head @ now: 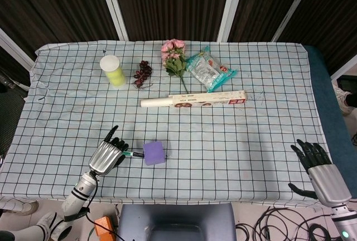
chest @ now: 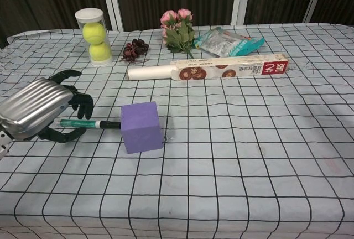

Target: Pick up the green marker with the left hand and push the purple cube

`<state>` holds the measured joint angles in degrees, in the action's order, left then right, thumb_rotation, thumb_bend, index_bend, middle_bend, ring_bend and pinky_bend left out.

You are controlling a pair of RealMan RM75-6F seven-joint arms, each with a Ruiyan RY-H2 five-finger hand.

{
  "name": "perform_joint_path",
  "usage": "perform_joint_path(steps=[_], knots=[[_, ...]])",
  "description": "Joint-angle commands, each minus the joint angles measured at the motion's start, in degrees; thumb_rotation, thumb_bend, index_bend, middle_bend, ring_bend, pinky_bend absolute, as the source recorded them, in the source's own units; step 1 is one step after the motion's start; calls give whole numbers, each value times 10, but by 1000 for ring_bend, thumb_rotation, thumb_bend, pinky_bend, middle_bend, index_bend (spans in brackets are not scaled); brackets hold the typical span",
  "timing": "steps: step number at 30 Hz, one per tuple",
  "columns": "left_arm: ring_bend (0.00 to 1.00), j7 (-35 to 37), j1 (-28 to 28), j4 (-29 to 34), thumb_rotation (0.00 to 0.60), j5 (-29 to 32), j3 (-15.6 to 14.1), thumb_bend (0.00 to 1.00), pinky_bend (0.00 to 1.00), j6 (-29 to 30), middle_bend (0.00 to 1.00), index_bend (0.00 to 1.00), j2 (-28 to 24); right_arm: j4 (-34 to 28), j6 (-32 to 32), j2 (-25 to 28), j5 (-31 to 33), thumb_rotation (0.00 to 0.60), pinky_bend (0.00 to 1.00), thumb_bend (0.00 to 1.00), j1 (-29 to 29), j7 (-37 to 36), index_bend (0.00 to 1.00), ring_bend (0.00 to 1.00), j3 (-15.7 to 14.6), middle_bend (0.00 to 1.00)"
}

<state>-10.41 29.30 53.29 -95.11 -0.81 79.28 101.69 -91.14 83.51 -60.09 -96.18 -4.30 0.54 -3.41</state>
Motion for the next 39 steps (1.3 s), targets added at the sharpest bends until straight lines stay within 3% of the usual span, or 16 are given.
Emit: perform_joint_path(steps=[1, 10, 21, 28, 33, 39], knots=[[475, -31, 3, 15, 600, -8, 4, 571, 112, 11, 856, 829, 8, -1, -3, 4, -9, 600, 44, 305, -2, -10, 0, 0, -6, 0], [495, -115, 8, 52, 600, -2, 19, 570, 112, -1, 856, 828, 35, 4, 17, 9, -19, 600, 53, 305, 5, -23, 0, 0, -8, 0], [495, -129, 8, 63, 600, -1, 25, 569, 112, 2, 856, 828, 48, 7, 18, 12, -32, 600, 53, 305, 4, -35, 0, 0, -15, 0], [495, -131, -20, 64, 600, 17, 35, 567, 112, 33, 856, 827, 3, 6, 15, 13, -31, 600, 53, 305, 3, -36, 0, 0, -15, 0], [495, -104, -42, 32, 600, 56, 42, 565, 112, 17, 856, 827, -27, 5, 16, 12, -31, 600, 53, 305, 4, -32, 0, 0, -15, 0], [495, -22, -37, -67, 600, 108, 59, 542, 112, -57, 832, 801, -9, 2, 4, 9, -28, 600, 53, 306, -1, -23, 0, 0, -16, 0]])
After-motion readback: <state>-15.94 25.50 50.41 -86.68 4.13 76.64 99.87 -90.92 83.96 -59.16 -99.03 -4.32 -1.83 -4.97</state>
